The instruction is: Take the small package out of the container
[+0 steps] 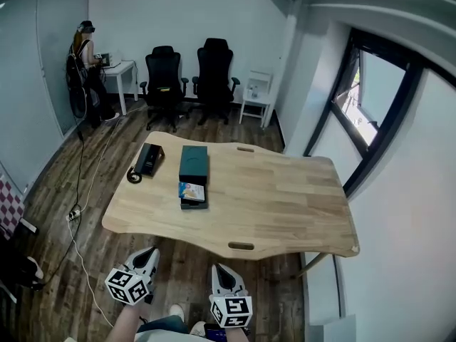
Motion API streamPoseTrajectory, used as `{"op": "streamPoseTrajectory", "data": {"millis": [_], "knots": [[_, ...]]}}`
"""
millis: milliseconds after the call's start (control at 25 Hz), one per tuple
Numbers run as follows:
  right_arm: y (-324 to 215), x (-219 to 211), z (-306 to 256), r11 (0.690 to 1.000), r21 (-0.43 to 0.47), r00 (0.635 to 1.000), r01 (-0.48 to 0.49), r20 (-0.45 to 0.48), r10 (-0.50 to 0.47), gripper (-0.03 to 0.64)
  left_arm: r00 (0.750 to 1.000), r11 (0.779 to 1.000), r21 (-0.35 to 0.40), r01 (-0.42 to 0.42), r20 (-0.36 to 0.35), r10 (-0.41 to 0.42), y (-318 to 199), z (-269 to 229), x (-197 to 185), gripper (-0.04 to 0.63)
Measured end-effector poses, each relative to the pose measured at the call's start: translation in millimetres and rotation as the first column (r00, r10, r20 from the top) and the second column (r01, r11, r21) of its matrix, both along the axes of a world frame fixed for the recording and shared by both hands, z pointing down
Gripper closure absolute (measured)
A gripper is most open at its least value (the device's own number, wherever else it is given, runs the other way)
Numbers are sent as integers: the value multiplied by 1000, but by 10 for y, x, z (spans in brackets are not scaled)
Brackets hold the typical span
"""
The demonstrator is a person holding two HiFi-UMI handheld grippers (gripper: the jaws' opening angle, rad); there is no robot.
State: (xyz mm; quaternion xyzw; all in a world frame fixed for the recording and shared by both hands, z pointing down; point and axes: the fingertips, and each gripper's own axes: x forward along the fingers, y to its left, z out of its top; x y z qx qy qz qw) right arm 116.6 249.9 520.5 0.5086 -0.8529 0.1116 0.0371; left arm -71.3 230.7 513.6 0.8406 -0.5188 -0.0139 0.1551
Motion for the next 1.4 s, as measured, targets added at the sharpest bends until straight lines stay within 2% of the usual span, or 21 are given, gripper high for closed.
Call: {"op": "streamPoseTrajectory", "data": {"millis": [280, 520, 1120, 1400], "knots": [[-201, -18, 48, 1000, -8, 1000, 3, -10, -3, 614, 1000, 1000, -9, 0, 18, 0, -167, 72, -33, 594], [-622, -27, 155, 1000, -17, 1000, 2, -14, -2, 614, 1000, 1000, -11, 8, 20, -8, -583, 183, -53, 594], [-2629, -271, 310, 995, -78, 998, -58, -23, 56, 614, 998, 996, -62, -60, 12, 61, -2758, 327, -218, 594], [-3303, -385, 373, 992, -80, 995, -99, -32, 97, 614, 994, 994, -50, -99, 31, 100, -3460, 367, -336, 594]]}}
